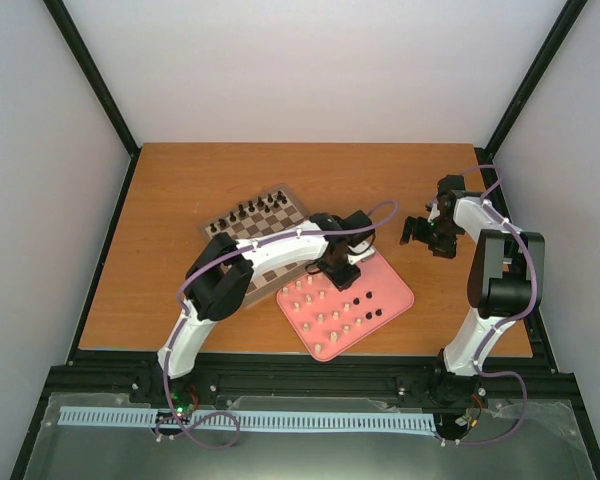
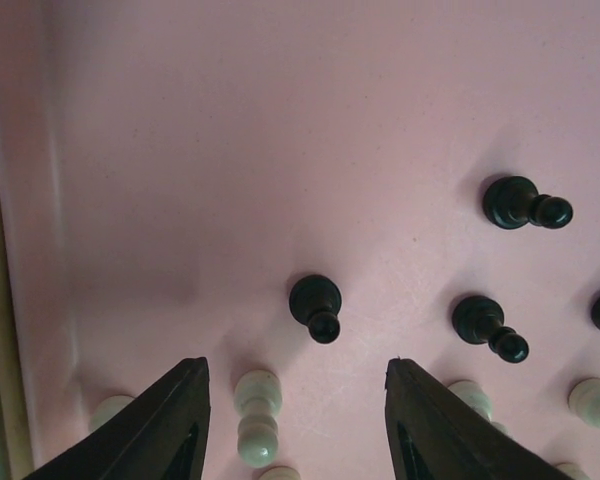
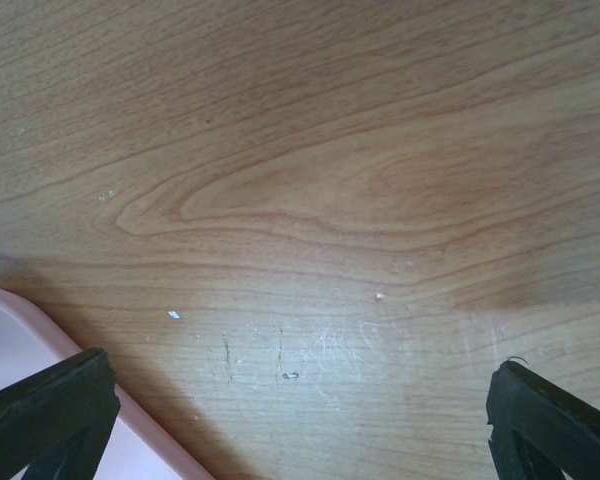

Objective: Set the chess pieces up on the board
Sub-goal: Pick up the chess piece from the storage box.

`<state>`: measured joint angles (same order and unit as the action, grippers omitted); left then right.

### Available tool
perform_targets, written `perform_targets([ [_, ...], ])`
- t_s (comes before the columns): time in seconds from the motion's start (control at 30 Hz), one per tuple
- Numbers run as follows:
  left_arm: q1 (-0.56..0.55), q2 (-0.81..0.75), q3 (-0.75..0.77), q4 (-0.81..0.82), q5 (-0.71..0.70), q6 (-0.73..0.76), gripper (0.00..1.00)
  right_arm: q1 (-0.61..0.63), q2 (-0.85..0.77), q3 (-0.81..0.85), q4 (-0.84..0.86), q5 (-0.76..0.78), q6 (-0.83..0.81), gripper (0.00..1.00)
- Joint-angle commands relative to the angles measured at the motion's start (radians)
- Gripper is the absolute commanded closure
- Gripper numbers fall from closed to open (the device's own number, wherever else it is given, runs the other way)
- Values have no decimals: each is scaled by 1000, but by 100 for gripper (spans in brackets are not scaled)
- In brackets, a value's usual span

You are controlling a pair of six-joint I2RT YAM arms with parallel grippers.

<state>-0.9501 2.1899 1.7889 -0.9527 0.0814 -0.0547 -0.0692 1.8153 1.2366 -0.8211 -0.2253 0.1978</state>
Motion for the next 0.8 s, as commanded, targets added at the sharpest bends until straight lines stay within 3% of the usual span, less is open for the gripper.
perform_targets([
  [0.0, -21, 24, 33, 25, 25, 4, 50, 8, -33, -6, 5, -3, -11, 0],
  [0.43, -28, 95, 92, 13, 31, 1, 59, 8, -31, -6, 7, -6, -11, 0],
  [0.77, -28, 108, 108, 9, 8, 3, 73, 8, -25, -6, 7, -4, -10, 0],
])
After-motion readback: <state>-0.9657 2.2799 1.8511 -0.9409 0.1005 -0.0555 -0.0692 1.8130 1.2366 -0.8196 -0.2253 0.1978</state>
